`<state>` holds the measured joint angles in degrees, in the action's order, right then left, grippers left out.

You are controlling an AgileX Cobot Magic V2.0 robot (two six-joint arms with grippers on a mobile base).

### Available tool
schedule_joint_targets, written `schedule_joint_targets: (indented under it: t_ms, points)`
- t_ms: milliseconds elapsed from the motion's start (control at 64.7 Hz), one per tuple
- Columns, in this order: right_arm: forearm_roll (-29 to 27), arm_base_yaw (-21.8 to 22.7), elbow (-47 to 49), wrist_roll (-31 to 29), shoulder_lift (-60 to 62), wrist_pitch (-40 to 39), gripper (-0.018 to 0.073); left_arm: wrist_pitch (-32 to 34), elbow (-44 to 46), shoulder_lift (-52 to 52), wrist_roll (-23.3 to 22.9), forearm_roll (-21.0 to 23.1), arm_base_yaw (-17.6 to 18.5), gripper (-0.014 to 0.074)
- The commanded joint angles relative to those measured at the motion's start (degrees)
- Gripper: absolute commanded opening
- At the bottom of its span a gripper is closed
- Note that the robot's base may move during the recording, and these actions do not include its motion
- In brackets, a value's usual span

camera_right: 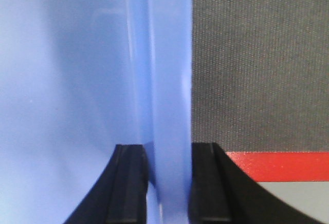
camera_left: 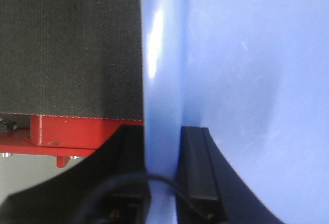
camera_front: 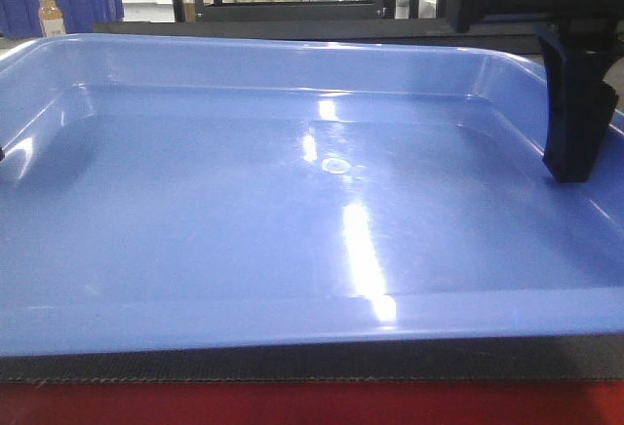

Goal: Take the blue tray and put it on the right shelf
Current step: 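Lift the blue tray off the table with both grippers, then hold the tray level with both grippers while the base drives to the shelf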

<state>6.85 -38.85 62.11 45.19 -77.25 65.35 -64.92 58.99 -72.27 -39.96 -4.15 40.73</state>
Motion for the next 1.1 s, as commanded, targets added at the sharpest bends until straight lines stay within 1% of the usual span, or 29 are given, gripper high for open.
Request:
schedule_joint_targets:
  t_ms: [0,186,464,680,1082]
  points:
    - [-2.89,-0.55,1.91,1.06,2.02,-5.18,0.0222,2.74,1.6,1.16,-0.39,2.08,1.14,-0.0048]
    - [-3.37,-0.55,1.91,1.06,2.02,-5.36,0.0222,2.59,1.6,-0.83,-0.39,1.61,1.14,-0.0048]
    - [-3.37,-0.55,1.91,1.06,2.02,-5.18,0.0222,3.62,1.86,-0.87,-0.39,1.62,1.14,-0.0048]
    - [-3.37,-0.55,1.91,1.06,2.02,-5.18,0.0222,2.53,1.86,-0.87,-0.39,1.72,1.14,-0.0048]
    - [-3.37,-0.55,1.91,1.06,2.02,-5.18,0.0222,2.53,1.86,-0.87,-0.39,1.72,1.14,-0.0048]
